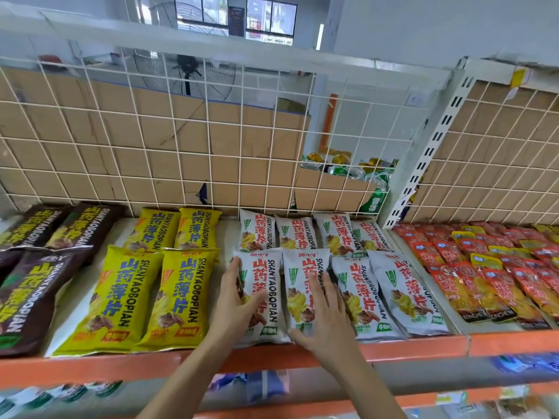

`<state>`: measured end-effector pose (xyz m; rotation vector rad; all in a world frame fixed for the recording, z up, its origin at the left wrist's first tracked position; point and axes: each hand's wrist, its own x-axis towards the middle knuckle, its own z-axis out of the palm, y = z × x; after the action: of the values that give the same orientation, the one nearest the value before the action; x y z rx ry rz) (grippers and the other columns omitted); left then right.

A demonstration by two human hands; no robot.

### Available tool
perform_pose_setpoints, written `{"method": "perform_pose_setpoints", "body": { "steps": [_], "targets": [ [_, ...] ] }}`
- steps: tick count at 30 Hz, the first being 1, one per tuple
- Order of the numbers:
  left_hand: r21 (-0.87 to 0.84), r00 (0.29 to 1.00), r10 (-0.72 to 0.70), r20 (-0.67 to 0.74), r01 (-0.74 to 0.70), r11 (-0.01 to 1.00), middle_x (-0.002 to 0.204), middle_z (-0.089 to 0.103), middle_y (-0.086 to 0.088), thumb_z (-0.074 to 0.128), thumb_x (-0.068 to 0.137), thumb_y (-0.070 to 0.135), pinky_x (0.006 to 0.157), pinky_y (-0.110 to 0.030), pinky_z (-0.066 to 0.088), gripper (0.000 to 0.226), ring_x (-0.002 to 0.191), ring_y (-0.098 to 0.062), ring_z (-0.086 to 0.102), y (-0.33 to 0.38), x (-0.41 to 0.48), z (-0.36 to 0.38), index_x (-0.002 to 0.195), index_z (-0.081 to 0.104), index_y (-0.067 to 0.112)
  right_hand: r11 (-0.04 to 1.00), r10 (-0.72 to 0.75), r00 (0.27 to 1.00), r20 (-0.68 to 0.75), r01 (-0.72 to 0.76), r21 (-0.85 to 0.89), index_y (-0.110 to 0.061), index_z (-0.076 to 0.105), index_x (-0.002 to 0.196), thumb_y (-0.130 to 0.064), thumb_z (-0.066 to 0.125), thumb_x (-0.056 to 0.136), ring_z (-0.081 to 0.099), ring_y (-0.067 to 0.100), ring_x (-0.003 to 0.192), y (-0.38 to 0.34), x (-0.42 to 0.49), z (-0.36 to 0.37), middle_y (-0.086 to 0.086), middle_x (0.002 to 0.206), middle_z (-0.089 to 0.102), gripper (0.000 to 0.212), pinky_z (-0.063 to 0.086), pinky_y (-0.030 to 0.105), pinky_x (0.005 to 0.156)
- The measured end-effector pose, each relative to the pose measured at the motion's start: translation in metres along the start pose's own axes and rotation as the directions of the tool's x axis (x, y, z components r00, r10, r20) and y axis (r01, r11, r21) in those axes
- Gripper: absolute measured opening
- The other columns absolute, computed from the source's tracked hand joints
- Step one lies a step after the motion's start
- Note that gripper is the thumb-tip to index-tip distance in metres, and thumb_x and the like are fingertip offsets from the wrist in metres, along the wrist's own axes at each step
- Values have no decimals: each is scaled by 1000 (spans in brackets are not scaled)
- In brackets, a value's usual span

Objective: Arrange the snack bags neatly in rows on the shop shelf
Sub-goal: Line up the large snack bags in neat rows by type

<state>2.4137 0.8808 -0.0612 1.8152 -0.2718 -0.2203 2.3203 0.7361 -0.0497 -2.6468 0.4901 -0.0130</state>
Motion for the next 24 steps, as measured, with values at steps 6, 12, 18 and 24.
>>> {"method": "perform_pose_setpoints", "body": {
  "steps": [6,12,18,24],
  "targets": [
    [-137,999,-43,-16,41,990,146,37,4,60,89,20,104,-43,42,66,129,-16,43,0,6,-2,144,25,32,1000,-2,1000,-4,2,21,-34,-20,143,-49,63,80,-9,19,144,2,1,-1,-9,152,-25,105,24,43,114],
    [-273,994,-104,-42,89,958,126,52,5,52,93,16,83,-34,56,52,105,-16,61,4,12,-3,140,33,27,1000,-11,1000,10,11,20,-30,-21,144,-48,61,81,-9,20,144,3,1,-2,-7,153,-25,105,20,42,115],
    [-285,992,-123,-41,107,953,114,58,3,53,93,13,69,-30,58,50,88,-11,66,8,11,-6,139,36,23,1000,-11,1000,18,11,29,-29,-22,143,-51,59,82,-10,20,144,3,1,-1,-7,152,-28,103,15,40,115],
    [-60,999,4,-50,-7,998,137,41,6,47,96,16,88,-14,43,49,116,-3,46,7,0,-9,142,32,22,983,-146,984,-104,156,95,-24,7,149,-38,47,93,1,13,144,-2,18,-17,-5,157,2,70,6,29,115]
  ]
}}
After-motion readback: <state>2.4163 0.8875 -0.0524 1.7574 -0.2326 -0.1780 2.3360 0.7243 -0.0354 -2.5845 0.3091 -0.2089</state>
